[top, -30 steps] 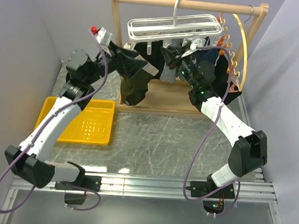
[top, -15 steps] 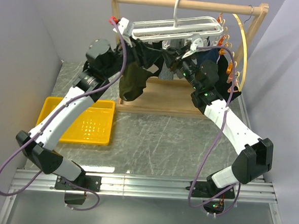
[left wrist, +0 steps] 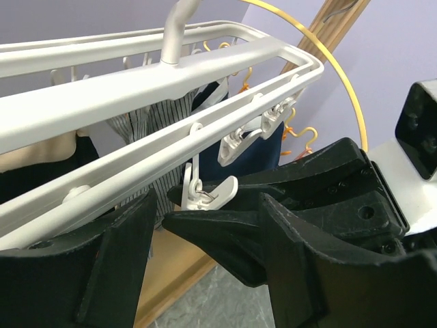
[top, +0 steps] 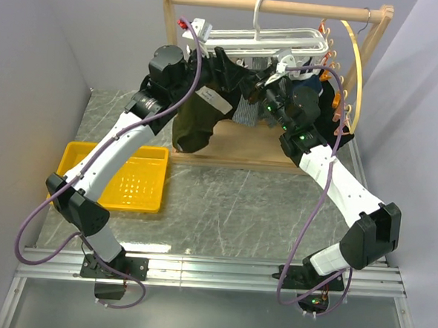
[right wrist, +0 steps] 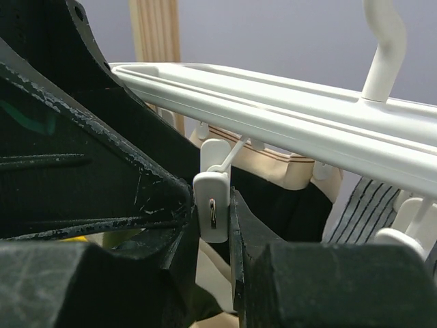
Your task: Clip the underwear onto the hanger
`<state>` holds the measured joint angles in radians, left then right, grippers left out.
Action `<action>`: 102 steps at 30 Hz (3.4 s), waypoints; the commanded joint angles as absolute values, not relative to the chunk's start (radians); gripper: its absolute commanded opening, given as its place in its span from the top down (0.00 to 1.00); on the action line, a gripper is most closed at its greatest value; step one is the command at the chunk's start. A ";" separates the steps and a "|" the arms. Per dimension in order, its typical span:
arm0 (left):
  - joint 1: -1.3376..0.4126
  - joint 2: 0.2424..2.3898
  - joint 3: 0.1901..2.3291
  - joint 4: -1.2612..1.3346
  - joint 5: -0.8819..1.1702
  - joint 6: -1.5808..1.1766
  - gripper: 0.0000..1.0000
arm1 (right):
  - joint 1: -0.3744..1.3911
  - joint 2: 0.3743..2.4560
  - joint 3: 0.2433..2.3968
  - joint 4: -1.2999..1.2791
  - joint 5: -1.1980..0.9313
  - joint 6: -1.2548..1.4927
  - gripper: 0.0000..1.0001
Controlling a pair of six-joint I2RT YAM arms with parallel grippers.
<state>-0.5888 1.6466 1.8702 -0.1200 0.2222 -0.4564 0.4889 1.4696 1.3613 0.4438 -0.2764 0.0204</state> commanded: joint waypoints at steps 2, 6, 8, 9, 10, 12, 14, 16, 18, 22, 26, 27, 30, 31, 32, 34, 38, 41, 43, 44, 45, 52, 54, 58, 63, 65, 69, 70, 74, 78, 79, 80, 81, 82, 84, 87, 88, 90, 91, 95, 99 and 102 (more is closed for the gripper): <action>-0.597 1.647 1.917 -0.103 0.215 -0.460 0.35 | 0.509 1.419 1.402 0.429 -0.324 0.014 1.00; -0.597 1.669 1.939 -0.106 0.209 -0.453 0.39 | 0.511 1.416 1.394 0.439 -0.347 0.014 1.00; -0.595 1.677 1.947 -0.103 0.213 -0.453 0.41 | 0.509 1.413 1.391 0.442 -0.354 0.014 1.00; -0.595 1.686 1.950 -0.104 0.218 -0.453 0.42 | 0.511 1.410 1.390 0.443 -0.362 0.014 1.00; -0.597 1.693 1.965 -0.109 0.218 -0.453 0.43 | 0.511 1.410 1.387 0.445 -0.371 0.012 1.00; -0.595 1.712 1.985 -0.117 0.222 -0.459 0.48 | 0.511 1.408 1.384 0.448 -0.379 0.015 1.00; -0.595 1.726 1.994 -0.121 0.227 -0.460 0.56 | 0.511 1.407 1.381 0.449 -0.379 0.012 1.00; -0.595 1.729 2.002 -0.124 0.224 -0.463 0.63 | 0.509 1.402 1.379 0.446 -0.382 0.011 1.00; -0.594 1.729 2.000 -0.121 0.219 -0.466 0.72 | 0.509 1.398 1.373 0.446 -0.382 0.009 1.00; -0.581 1.727 2.002 -0.120 0.222 -0.489 1.00 | 0.509 1.381 1.353 0.428 -0.370 0.009 0.87; -0.571 1.723 1.991 -0.111 0.247 -0.508 1.00 | 0.491 1.359 1.316 0.413 -0.364 -0.020 0.70; -0.569 1.720 1.984 -0.106 0.250 -0.509 1.00 | 0.483 1.356 1.313 0.410 -0.367 -0.020 0.69; -0.566 1.710 1.967 -0.091 0.261 -0.514 1.00 | 0.476 1.361 1.319 0.397 -0.365 -0.026 0.62; -0.565 1.709 1.964 -0.087 0.268 -0.517 1.00 | 0.474 1.364 1.327 0.393 -0.364 -0.028 0.60; -0.565 1.704 1.960 -0.083 0.268 -0.518 1.00 | 0.474 1.364 1.328 0.384 -0.362 -0.029 0.56; -0.561 1.700 1.957 -0.078 0.271 -0.514 1.00 | 0.463 1.351 1.321 0.359 -0.367 -0.014 0.52; -0.554 1.697 1.953 -0.074 0.293 -0.525 1.00 | 0.433 1.306 1.238 0.316 -0.439 0.029 0.49; -0.546 1.692 1.945 -0.064 0.319 -0.543 1.00 | 0.413 1.282 1.160 0.310 -0.529 0.096 0.49; -0.542 1.684 1.939 -0.054 0.331 -0.552 1.00 | 0.410 1.281 1.114 0.317 -0.574 0.148 0.49; -0.538 1.681 1.933 -0.052 0.345 -0.555 1.00 | 0.411 1.282 1.098 0.337 -0.624 0.167 0.48; -0.538 1.681 1.933 -0.054 0.351 -0.554 1.00 | 0.410 1.295 1.077 0.348 -0.653 0.182 0.48; -0.523 1.668 1.922 -0.045 0.416 -0.581 1.00 | 0.403 1.410 1.014 0.533 -0.745 0.230 0.46; -0.522 1.658 1.896 -0.025 0.440 -0.584 1.00 | 0.405 1.466 1.015 0.592 -0.758 0.212 0.46; -0.518 1.648 1.875 -0.008 0.483 -0.586 1.00 | 0.403 1.551 1.049 0.715 -0.773 0.071 0.44; -0.514 1.643 1.864 -0.008 0.525 -0.592 1.00 | 0.394 1.641 1.120 0.736 -0.816 -0.055 0.46; -0.511 1.638 1.861 0.018 0.537 -0.595 1.00 | 0.391 1.667 1.137 0.749 -0.824 -0.081 0.46; -0.508 1.629 1.852 0.014 0.552 -0.589 1.00 | 0.391 1.686 1.146 0.793 -0.815 -0.147 0.46; -0.506 1.628 1.850 0.014 0.557 -0.591 1.00 | 0.391 1.692 1.153 0.804 -0.808 -0.150 0.46; -0.503 1.624 1.844 0.012 0.571 -0.589 1.00 | 0.391 1.730 1.207 0.821 -0.779 -0.179 0.46; -0.500 1.620 1.839 0.017 0.572 -0.589 1.00 | 0.387 1.767 1.255 0.812 -0.723 -0.125 0.48; -0.500 1.620 1.835 0.018 0.572 -0.592 1.00 | 0.385 1.773 1.259 0.807 -0.698 -0.083 0.50; -0.500 1.618 1.833 0.026 0.574 -0.595 1.00 | 0.384 1.778 1.253 0.808 -0.677 -0.034 0.50; -0.499 1.617 1.832 0.028 0.574 -0.598 1.00 | 0.379 1.778 1.244 0.807 -0.637 0.092 0.50; -0.499 1.617 1.832 0.029 0.574 -0.598 1.00 | 0.379 1.776 1.232 0.805 -0.631 0.156 0.51; -0.500 1.617 1.832 0.029 0.574 -0.598 1.00 | 0.377 1.747 1.169 0.833 -0.620 0.324 0.51; -0.496 1.614 1.830 0.032 0.577 -0.600 1.00 | 0.382 1.710 1.114 0.868 -0.594 0.490 0.49; -0.497 1.614 1.829 0.034 0.580 -0.601 1.00 | 0.380 1.704 1.109 0.873 -0.580 0.523 0.48; -0.495 1.611 1.824 0.040 0.581 -0.609 1.00 | 0.380 1.707 1.112 0.877 -0.577 0.583 0.45; -0.495 1.611 1.821 0.046 0.584 -0.611 1.00 | 0.379 1.713 1.117 0.890 -0.587 0.594 0.44; -0.494 1.609 1.821 0.051 0.586 -0.617 1.00 | 0.358 1.762 1.158 0.942 -0.659 0.649 0.35; -0.486 1.605 1.810 0.061 0.598 -0.630 1.00 | 0.338 1.807 1.187 0.988 -0.704 0.686 0.31; -0.477 1.602 1.802 0.075 0.614 -0.653 1.00 | 0.333 1.853 1.229 1.012 -0.738 0.695 0.31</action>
